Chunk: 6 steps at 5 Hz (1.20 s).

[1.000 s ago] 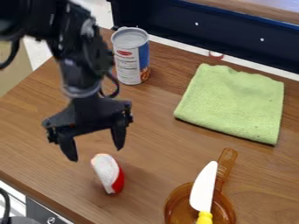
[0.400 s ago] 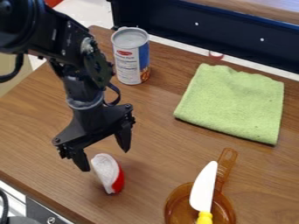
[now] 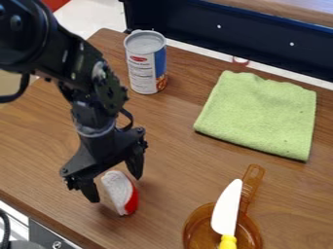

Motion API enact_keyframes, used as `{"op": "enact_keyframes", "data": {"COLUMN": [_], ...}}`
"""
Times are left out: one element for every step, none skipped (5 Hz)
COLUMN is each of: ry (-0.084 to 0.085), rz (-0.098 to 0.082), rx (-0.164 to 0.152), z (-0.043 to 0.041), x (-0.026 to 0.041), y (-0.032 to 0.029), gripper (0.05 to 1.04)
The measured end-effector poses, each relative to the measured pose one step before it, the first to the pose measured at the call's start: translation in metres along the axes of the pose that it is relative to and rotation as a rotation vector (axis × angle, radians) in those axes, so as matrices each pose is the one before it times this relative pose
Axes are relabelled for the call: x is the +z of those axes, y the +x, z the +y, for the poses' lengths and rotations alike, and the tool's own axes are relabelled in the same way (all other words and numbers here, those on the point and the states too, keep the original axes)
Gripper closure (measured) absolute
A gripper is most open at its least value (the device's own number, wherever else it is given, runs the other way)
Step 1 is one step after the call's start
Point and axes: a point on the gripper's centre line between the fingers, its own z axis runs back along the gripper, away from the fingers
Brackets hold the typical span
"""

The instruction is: Put the object under the next to the can on the upper left corner of the table

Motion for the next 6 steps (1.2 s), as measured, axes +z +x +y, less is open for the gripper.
{"op": "enact_keyframes", "data": {"ry": [-0.0305,-0.0026,-0.006,0.0046,-0.0441,-0.0172], "rz": [-0.0056,0.0042,-0.0048,-0.0156,-0.0153,0.0538], "rx": [-0.019,-0.0088,-0.0259,0.0204,0.163,0.2501], "z": [-0.00068,-0.0017,-0.001,-0.00465,-0.01798,-0.02152], "x": [-0.01082,-0.00445,0.00017,0.00428,0.01515,0.00645], "y": [-0.01427,-0.00138,0.00135,0.00979,0.03301,0.03325], "gripper": [0.137,0.417,0.503,0.503,0.503,0.503]}}
